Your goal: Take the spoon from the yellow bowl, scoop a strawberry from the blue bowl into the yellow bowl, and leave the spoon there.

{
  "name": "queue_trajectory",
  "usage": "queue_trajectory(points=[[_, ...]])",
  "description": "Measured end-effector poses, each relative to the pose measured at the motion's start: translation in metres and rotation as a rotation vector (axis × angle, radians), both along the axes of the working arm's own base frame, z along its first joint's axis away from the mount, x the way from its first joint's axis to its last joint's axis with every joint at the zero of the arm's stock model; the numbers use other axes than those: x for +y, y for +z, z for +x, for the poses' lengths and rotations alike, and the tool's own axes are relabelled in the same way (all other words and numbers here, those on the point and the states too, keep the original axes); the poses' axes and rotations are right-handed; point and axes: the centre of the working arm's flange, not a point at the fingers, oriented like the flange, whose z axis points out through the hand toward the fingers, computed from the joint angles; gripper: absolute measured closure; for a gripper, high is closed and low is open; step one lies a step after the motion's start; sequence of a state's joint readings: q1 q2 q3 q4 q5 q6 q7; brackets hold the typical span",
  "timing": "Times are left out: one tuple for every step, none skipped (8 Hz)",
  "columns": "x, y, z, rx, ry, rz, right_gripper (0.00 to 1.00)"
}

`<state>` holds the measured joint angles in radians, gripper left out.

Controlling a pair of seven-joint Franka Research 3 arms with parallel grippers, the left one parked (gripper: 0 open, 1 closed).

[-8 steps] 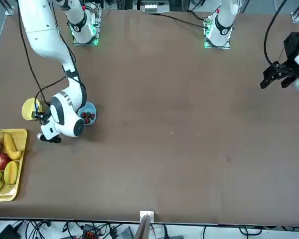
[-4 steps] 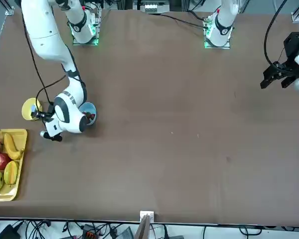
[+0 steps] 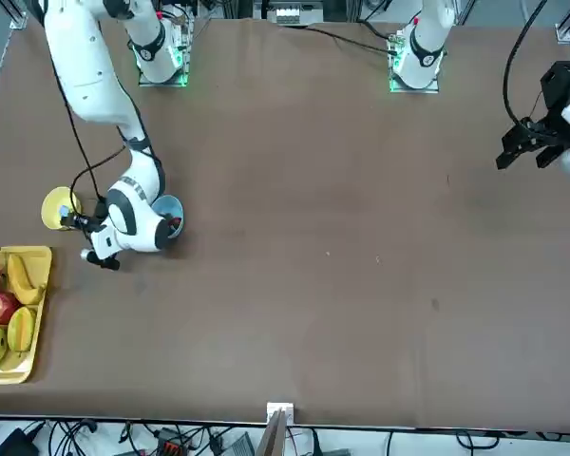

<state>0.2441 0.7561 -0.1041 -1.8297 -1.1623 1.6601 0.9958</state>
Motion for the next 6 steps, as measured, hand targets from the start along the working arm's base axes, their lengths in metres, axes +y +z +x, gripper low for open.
queue_trajectory(points=[[-0.0018, -0.0046, -0.0035, 0.001, -0.001, -0.005, 0.88], [-0.0025, -0.0070, -0.0059, 0.005, -0.002, -0.006, 0.85], [-0.0024, -0.0084, -0.0069, 0.007, 0.000, -0.003, 0.84], [-0.0022, -0.0087, -0.0069, 0.006, 0.001, -0.001, 0.77], [-0.0021, -0.0088, -0.0068, 0.006, 0.002, 0.000, 0.60], [-0.0019, -0.0088, -0.0067, 0.005, 0.002, 0.000, 0.43]])
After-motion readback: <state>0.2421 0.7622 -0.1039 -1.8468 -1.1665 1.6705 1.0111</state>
